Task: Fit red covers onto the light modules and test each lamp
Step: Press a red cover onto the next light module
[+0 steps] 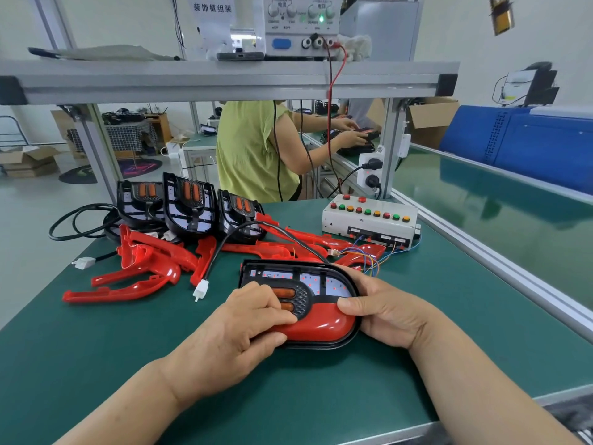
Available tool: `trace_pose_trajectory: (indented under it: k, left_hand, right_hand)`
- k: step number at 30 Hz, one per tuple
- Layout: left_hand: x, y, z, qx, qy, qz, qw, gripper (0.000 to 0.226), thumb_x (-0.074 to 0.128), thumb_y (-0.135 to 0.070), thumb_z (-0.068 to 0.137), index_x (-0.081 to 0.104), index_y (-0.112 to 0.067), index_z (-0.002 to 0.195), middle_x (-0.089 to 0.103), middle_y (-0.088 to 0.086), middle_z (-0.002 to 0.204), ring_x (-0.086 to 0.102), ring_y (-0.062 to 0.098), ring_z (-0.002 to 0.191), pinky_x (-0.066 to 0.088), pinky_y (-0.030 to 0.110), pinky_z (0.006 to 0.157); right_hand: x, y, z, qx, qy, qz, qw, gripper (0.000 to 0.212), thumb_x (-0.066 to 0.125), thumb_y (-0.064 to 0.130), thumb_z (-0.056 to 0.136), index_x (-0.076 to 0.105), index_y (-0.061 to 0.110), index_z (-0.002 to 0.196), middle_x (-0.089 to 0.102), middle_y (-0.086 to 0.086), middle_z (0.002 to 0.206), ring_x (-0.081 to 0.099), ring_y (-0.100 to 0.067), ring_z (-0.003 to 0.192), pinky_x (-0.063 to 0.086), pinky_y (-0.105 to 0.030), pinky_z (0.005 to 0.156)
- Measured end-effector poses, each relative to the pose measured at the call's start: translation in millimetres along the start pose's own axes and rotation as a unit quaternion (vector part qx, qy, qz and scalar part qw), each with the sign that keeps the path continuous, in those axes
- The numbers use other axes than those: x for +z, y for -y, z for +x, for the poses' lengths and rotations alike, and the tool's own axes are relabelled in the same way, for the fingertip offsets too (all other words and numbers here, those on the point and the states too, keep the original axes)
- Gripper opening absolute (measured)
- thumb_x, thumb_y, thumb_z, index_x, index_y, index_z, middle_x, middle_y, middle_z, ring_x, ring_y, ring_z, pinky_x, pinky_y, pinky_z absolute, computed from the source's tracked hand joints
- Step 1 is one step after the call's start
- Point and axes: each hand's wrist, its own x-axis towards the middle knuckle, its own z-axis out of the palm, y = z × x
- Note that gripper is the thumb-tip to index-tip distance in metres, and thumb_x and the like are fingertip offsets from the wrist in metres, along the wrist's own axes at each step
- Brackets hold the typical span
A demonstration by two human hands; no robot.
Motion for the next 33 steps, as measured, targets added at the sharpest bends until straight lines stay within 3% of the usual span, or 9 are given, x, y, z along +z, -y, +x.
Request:
trace_pose_trajectory:
  k: [4, 8, 14, 18, 21, 25, 27, 29, 33]
  left_hand:
    - [-2.1, -0.5, 0.5, -0.001, -0.003, -0.003, 1.000, 0.025, 0.067, -0.014, 0.087, 0.073, -0.014, 0.112, 0.057, -0.007, 0.095, 0.051, 0.006, 0.096, 0.043, 0.024, 0.089]
    - [-7.0, 0.3, 0.7, 0.002, 0.003, 0.002, 1.000, 0.024, 0.068, -0.017, 0.087, 0.073, -0.017, 0.110, 0.056, -0.010, 0.095, 0.052, 0.006, 0.094, 0.043, 0.024, 0.088]
    - [-8.3, 1.1, 3.2, 0.011, 0.018, -0.006, 1.000, 0.024, 0.068, -0.018, 0.088, 0.073, -0.017, 0.111, 0.054, -0.011, 0.095, 0.050, 0.003, 0.093, 0.042, 0.015, 0.085]
    - [-8.0, 1.3, 5.8, 0.023, 0.022, -0.001, 0.999, 0.024, 0.068, -0.019, 0.089, 0.073, -0.018, 0.112, 0.055, -0.011, 0.095, 0.052, 0.005, 0.093, 0.049, 0.028, 0.086]
    - [-9.5, 0.3, 7.0, 0.029, 0.027, -0.001, 0.999, 0.021, 0.064, -0.024, 0.091, 0.072, -0.020, 0.111, 0.055, -0.010, 0.095, 0.054, 0.008, 0.093, 0.052, 0.036, 0.086]
    - [-8.7, 0.6, 6.8, 0.031, 0.026, 0.004, 0.999, 0.022, 0.066, -0.022, 0.090, 0.072, -0.018, 0.111, 0.056, -0.009, 0.095, 0.054, 0.008, 0.092, 0.052, 0.036, 0.085]
    - [-8.1, 1.6, 6.0, 0.028, 0.026, 0.008, 0.999, 0.024, 0.066, -0.020, 0.089, 0.073, -0.017, 0.111, 0.056, -0.009, 0.095, 0.055, 0.009, 0.092, 0.051, 0.034, 0.085]
    - [-8.0, 1.7, 5.0, 0.029, 0.029, 0.010, 0.999, 0.024, 0.067, -0.019, 0.088, 0.073, -0.017, 0.111, 0.057, -0.008, 0.095, 0.055, 0.009, 0.091, 0.050, 0.031, 0.083]
    - [-8.1, 1.1, 3.1, 0.033, 0.029, 0.015, 0.999, 0.023, 0.069, -0.017, 0.087, 0.073, -0.014, 0.109, 0.058, -0.007, 0.094, 0.054, 0.009, 0.091, 0.050, 0.030, 0.084]
  right_hand:
    - [0.9, 0.6, 0.3, 0.003, -0.009, 0.011, 1.000, 0.081, 0.092, 0.013, 0.059, 0.060, 0.013, 0.134, 0.062, -0.017, 0.135, 0.064, -0.030, 0.116, 0.054, -0.039, 0.097]
    - [1.0, -0.9, 3.4, 0.007, -0.050, 0.026, 0.998, 0.053, 0.061, 0.010, 0.087, 0.054, 0.010, 0.139, 0.061, -0.018, 0.136, 0.064, -0.030, 0.113, 0.054, -0.041, 0.098]
    - [2.3, -0.5, 3.3, 0.009, -0.050, 0.023, 0.998, 0.054, 0.057, 0.005, 0.084, 0.055, 0.011, 0.137, 0.060, -0.019, 0.137, 0.062, -0.031, 0.114, 0.051, -0.043, 0.100]
    - [1.3, -1.7, 3.2, 0.008, -0.064, 0.028, 0.998, 0.056, 0.057, 0.002, 0.081, 0.056, 0.011, 0.137, 0.061, -0.017, 0.136, 0.062, -0.030, 0.111, 0.049, -0.043, 0.101]
    - [0.7, -1.1, 3.1, 0.005, -0.051, 0.017, 0.999, 0.062, 0.063, -0.005, 0.081, 0.052, 0.009, 0.141, 0.059, -0.019, 0.139, 0.060, -0.031, 0.115, 0.049, -0.044, 0.102]
    - [0.8, 0.6, 1.1, 0.003, -0.003, -0.013, 1.000, 0.066, 0.064, 0.003, 0.077, 0.050, 0.008, 0.142, 0.056, -0.021, 0.140, 0.058, -0.033, 0.119, 0.048, -0.046, 0.105]
    - [-1.4, -0.3, 0.6, 0.002, 0.004, -0.027, 1.000, 0.077, 0.078, -0.002, 0.067, 0.053, 0.011, 0.139, 0.060, -0.019, 0.137, 0.061, -0.031, 0.119, 0.050, -0.044, 0.104]
    - [-3.9, -1.6, 0.5, 0.004, 0.003, -0.027, 1.000, 0.099, 0.095, 0.006, 0.050, 0.052, 0.012, 0.140, 0.061, -0.018, 0.136, 0.061, -0.032, 0.122, 0.051, -0.043, 0.103]
    - [-1.8, -1.7, 1.3, 0.000, 0.009, -0.036, 0.999, 0.107, 0.099, 0.013, 0.047, 0.050, 0.014, 0.142, 0.060, -0.016, 0.138, 0.058, -0.032, 0.127, 0.050, -0.042, 0.103]
